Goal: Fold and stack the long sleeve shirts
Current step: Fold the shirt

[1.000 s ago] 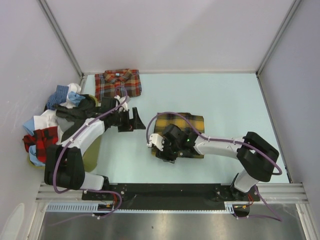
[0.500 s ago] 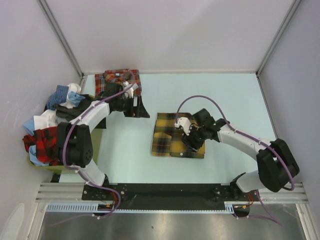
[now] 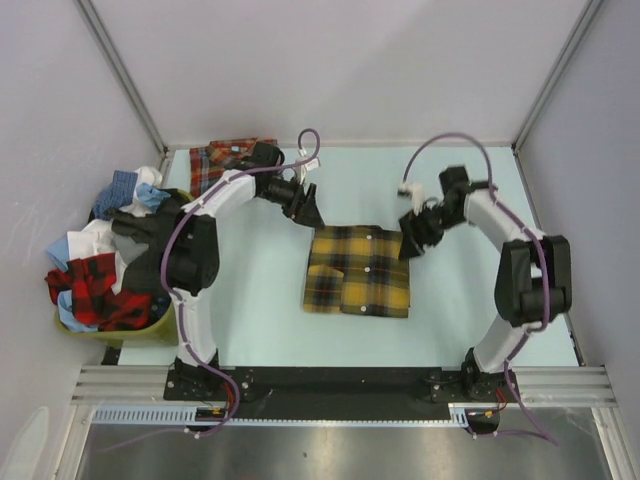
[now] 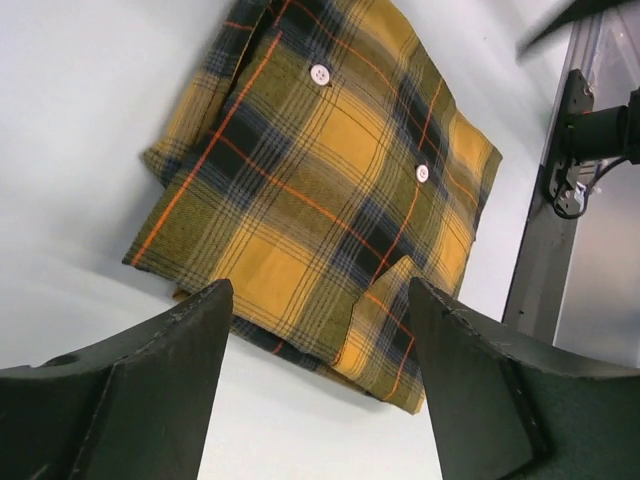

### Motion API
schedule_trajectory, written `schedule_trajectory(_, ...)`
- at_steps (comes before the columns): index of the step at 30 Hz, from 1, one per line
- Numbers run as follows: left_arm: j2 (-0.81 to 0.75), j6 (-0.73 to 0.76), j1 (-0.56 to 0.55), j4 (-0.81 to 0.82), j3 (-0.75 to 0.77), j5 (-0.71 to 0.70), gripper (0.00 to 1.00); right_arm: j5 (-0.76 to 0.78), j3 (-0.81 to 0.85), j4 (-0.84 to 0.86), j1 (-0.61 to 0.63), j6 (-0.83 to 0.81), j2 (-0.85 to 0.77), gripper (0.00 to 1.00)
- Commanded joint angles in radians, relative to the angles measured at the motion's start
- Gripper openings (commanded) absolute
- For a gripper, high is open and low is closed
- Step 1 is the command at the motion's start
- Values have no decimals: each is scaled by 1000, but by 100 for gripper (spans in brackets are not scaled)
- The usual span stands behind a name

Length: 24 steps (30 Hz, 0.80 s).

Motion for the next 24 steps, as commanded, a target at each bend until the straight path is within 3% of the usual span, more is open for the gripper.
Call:
schedule_trajectory(1, -69, 52, 20, 14, -33, 71, 78, -274, 378, -102, -68, -32, 237, 85)
schedule_trajectory(4, -98, 27, 19, 11, -81, 55, 78, -354, 585, -208, -73, -104, 384, 100)
schedule_trajectory(11, -161, -19, 16, 28, -176, 20, 80, -437, 969, -339, -70, -141, 766, 100)
schedule_trajectory(14, -181, -34, 14, 40, -226, 12, 81, -461, 1083, -380, -60, -135, 849, 100)
schedule_trajectory(18, -202, -36, 14, 51, -280, -12, 82, -473, 1074, -302, -47, -92, 882, 100)
schedule_trajectory(24, -201, -20, 14, 26, -291, -42, 82, -512, 1101, -362, -22, -84, 931, 97)
